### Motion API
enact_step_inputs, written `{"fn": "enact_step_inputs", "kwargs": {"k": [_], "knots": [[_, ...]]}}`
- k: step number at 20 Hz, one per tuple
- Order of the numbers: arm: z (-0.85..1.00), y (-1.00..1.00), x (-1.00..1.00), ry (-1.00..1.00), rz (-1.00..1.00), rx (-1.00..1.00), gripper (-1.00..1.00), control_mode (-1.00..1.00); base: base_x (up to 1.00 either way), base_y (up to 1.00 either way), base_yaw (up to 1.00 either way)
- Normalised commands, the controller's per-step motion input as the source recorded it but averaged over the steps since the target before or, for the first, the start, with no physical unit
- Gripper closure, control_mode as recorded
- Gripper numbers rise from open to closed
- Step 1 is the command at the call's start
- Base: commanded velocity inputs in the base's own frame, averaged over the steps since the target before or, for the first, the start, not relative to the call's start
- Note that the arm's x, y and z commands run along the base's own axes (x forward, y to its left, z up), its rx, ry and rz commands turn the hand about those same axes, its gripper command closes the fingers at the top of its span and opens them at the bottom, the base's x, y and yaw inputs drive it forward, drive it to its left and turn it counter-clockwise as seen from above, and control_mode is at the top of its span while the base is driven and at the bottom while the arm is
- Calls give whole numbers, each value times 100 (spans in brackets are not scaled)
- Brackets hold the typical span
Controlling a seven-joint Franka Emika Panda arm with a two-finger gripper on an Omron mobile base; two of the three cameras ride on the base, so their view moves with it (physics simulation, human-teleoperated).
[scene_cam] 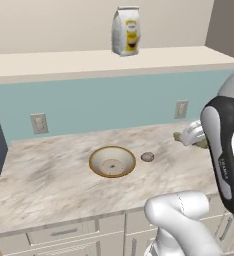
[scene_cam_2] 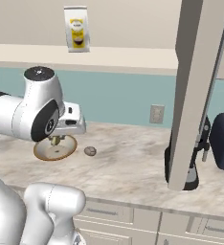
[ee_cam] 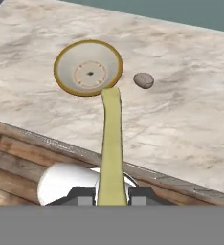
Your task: Pick the egg and butter from the fridge and place them by the bowl for mixing.
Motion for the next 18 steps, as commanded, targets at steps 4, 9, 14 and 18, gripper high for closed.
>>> {"fn": "enact_step_inputs", "kwargs": {"k": [4,9,14,18], "knots": [[-100,0,51,24,7,0,100,-100,0,0,0],[-93,2,50,14,0,0,100,-100,0,0,0],[-73,0,56,5,0,0,100,-100,0,0,0],[-64,0,62,3,0,0,100,-100,0,0,0]]}}
